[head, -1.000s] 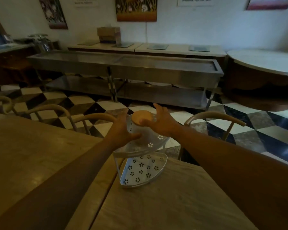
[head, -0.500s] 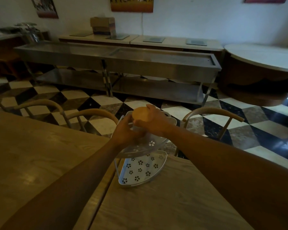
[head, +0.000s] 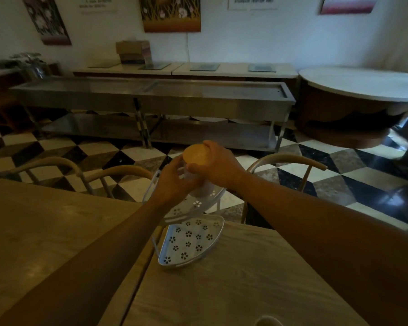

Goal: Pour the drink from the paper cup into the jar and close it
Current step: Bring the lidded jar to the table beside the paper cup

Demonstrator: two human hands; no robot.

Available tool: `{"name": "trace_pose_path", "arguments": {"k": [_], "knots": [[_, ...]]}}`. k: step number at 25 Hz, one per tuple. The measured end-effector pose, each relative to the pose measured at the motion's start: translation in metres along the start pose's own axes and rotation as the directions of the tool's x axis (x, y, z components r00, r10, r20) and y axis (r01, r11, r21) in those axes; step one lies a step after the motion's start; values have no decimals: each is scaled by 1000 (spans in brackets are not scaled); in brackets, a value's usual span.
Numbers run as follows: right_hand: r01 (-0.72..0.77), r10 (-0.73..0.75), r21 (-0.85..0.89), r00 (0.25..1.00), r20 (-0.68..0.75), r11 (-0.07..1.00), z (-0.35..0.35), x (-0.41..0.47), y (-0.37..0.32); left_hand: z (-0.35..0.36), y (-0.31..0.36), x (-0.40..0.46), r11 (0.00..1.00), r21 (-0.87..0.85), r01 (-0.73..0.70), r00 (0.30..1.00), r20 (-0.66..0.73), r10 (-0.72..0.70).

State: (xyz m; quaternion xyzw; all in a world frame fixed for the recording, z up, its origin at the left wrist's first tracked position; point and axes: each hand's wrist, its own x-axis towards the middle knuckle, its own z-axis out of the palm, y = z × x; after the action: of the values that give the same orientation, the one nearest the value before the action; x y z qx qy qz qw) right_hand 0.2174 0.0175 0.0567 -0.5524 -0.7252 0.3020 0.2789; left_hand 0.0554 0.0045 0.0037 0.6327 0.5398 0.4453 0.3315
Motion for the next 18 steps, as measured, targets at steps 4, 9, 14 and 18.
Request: {"name": "trace_pose_path", "arguments": {"k": [4, 9, 14, 18], "knots": [[-29, 30, 18, 997, -69, 999, -47, -38, 18, 41, 46, -13, 999, 17, -43, 998, 54, 42], [-105, 109, 34, 987, -122, 994, -119, -109, 67, 126, 102, -44, 995, 16, -98, 977, 190, 93], [-242, 246, 44, 953, -177, 969, -163, -183, 140, 219, 124, -92, 998, -30, -61, 943, 326, 67], [-354, 350, 5, 921, -173, 935, -158, -248, 194, 284, 99, -141, 1000, -8, 11, 901, 433, -6]]}}
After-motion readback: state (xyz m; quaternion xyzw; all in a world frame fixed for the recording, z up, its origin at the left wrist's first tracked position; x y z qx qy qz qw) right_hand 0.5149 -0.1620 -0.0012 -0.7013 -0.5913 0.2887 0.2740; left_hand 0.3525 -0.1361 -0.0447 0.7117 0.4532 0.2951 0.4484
